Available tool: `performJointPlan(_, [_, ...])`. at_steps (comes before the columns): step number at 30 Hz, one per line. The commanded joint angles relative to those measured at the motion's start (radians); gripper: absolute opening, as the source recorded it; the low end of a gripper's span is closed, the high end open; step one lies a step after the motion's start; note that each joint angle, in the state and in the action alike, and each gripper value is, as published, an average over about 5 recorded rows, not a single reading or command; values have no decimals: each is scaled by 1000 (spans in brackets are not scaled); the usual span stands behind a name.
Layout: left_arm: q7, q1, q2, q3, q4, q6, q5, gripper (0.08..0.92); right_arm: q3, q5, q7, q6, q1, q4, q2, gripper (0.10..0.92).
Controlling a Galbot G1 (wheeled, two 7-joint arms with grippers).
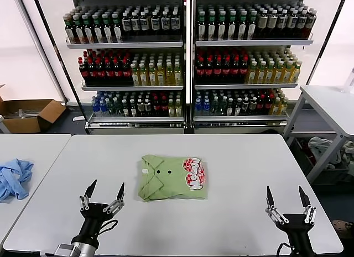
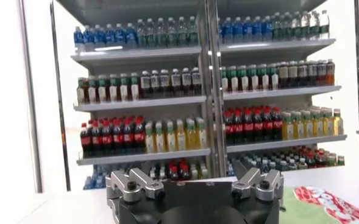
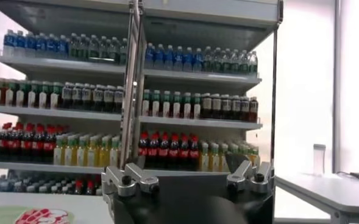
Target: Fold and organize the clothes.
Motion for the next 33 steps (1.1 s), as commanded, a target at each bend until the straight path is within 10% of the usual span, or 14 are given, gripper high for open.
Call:
performJointPlan(1, [-7, 81, 7, -7, 4, -45, -11, 823, 3, -2, -24, 129, -98, -13, 4, 823])
performJointPlan(33, [-14, 95, 4, -9, 18, -58, -4, 823, -35, -16, 5, 149, -111, -34, 6, 823])
